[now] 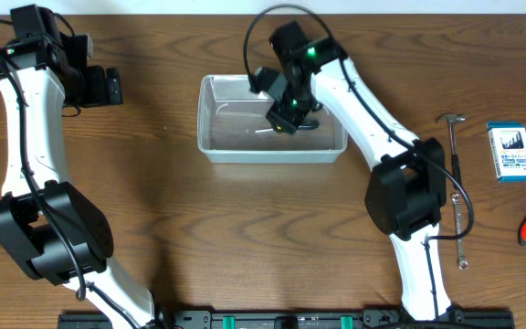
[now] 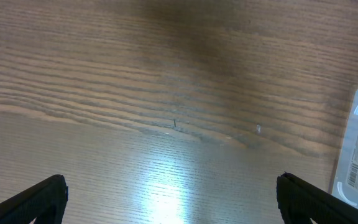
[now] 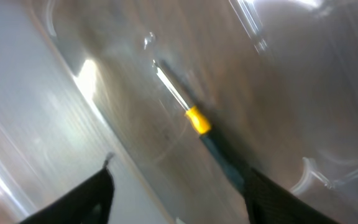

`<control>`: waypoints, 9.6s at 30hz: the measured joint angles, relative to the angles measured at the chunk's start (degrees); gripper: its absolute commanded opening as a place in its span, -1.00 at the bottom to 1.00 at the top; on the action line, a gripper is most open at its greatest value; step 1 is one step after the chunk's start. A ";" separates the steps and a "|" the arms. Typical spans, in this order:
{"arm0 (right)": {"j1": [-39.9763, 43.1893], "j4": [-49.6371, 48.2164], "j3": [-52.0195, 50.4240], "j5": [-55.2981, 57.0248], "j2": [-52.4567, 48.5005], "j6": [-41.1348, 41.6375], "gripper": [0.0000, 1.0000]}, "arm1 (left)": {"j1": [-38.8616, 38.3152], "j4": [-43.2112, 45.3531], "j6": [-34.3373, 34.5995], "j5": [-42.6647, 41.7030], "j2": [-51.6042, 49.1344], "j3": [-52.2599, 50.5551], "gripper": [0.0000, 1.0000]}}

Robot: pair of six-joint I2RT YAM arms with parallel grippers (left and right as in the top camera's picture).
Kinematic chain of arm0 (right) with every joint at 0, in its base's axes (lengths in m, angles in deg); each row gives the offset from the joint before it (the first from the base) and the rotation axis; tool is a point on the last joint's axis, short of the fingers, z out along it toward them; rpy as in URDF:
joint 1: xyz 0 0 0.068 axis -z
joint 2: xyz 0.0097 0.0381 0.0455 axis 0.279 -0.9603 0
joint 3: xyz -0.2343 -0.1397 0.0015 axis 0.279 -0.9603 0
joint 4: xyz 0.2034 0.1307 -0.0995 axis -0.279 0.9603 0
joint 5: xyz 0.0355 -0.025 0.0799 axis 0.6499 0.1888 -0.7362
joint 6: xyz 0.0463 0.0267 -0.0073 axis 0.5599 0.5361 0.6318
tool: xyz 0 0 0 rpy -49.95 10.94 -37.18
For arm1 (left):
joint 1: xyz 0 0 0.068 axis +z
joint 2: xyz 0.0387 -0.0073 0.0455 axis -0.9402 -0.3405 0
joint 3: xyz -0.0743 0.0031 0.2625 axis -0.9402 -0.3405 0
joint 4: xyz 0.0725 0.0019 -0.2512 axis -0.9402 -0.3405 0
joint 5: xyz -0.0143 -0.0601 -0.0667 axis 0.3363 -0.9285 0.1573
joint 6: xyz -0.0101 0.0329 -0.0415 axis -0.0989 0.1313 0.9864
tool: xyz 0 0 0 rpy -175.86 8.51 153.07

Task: Pack container
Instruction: 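Lower the screwdriver into the box and open the right gripper, then raise the right gripper and move it right toward the hammer, then lower the open right gripper over the steel hammer's handle, then close the right gripper on the hammer handle below the head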

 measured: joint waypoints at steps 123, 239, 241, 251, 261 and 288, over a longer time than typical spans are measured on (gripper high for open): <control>45.38 -14.21 -30.21 9.70 8.96 11.26 0.99 | 0.00 0.00 0.00 0.02 0.00 0.00 0.96; 45.38 -17.03 -30.21 9.88 5.46 11.72 0.37 | 0.00 0.02 0.00 0.02 0.00 0.00 0.96; 45.38 -17.03 -30.21 9.88 5.46 11.72 0.36 | 0.00 0.02 0.00 0.02 0.00 0.00 0.96; 45.38 -17.20 -30.21 10.19 5.46 11.72 0.32 | 0.00 0.00 0.00 0.02 0.00 0.00 0.96; 45.38 -17.18 -30.21 10.71 5.46 11.69 0.23 | 0.00 0.00 0.00 0.02 0.00 0.00 0.96; 45.38 -18.05 -30.84 10.99 5.46 11.65 0.15 | 0.00 0.00 0.00 0.02 0.00 0.00 0.96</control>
